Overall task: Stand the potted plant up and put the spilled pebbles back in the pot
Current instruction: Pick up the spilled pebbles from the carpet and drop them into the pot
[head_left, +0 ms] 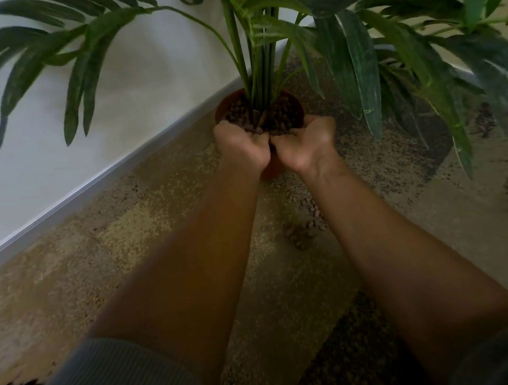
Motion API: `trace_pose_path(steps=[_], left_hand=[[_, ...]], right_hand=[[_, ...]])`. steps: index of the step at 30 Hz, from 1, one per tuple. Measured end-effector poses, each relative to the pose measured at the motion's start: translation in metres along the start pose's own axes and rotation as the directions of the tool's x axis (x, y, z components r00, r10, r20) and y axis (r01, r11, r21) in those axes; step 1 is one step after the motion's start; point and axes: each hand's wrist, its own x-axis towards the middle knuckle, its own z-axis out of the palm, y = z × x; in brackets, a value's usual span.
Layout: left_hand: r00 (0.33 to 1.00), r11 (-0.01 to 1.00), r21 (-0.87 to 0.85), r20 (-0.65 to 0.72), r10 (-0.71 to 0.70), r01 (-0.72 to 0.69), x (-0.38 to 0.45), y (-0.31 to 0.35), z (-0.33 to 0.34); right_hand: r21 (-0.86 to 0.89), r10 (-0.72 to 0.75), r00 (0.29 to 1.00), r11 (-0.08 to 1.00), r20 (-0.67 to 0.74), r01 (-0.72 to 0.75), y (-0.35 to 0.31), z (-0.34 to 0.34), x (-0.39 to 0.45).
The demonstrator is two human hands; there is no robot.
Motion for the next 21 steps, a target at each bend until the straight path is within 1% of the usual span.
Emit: trace_pose_path(steps=[5, 8, 10, 13, 16, 17, 19, 20, 21], left_hand=[[0.998, 0.997, 0.051, -0.02, -0.058, 0.059, -0.003, 0.007, 0.004], [0.997, 0.997, 0.041, -0.024, -0.067, 0.068, -0.003, 0.012, 0.001], [0.999, 0.999, 0.038, -0.042, -0.023, 0.024, 0.001, 0.016, -0.007], [0.991, 0.992, 0.081, -0.083, 0.105, -0.098, 0.007, 0.021, -0.027], [0.958, 0.969, 0.152, -0.183, 0.219, -0.192, 0.008, 0.024, -0.051], [0.944, 0.961, 0.19, -0.227, 0.242, -0.201, 0.011, 0.024, -0.062], [0.928, 0.951, 0.261, -0.282, 0.242, -0.168, 0.017, 0.022, -0.086], [0.923, 0.945, 0.303, -0.314, 0.222, -0.124, 0.022, 0.021, -0.101], [0.908, 0.923, 0.381, -0.362, 0.212, -0.063, 0.025, 0.02, -0.115]], right_hand=[[-0.002, 0.006, 0.998, 1.0, -0.069, -0.006, 0.002, 0.0, -0.012], [-0.038, 0.006, 0.997, 0.999, -0.072, -0.009, 0.006, 0.007, -0.026], [-0.123, 0.006, 0.998, 0.992, -0.061, -0.014, 0.01, 0.01, -0.032], [-0.27, 0.05, 0.998, 0.961, -0.038, -0.059, 0.018, 0.01, -0.037], [-0.404, 0.12, 0.991, 0.905, -0.058, -0.133, 0.029, 0.003, -0.036], [-0.439, 0.139, 0.987, 0.884, -0.079, -0.159, 0.034, -0.001, -0.034], [-0.515, 0.155, 0.978, 0.832, -0.141, -0.206, 0.041, -0.013, -0.029], [-0.564, 0.147, 0.973, 0.795, -0.176, -0.222, 0.044, -0.02, -0.026], [-0.619, 0.136, 0.968, 0.748, -0.21, -0.239, 0.047, -0.027, -0.025]])
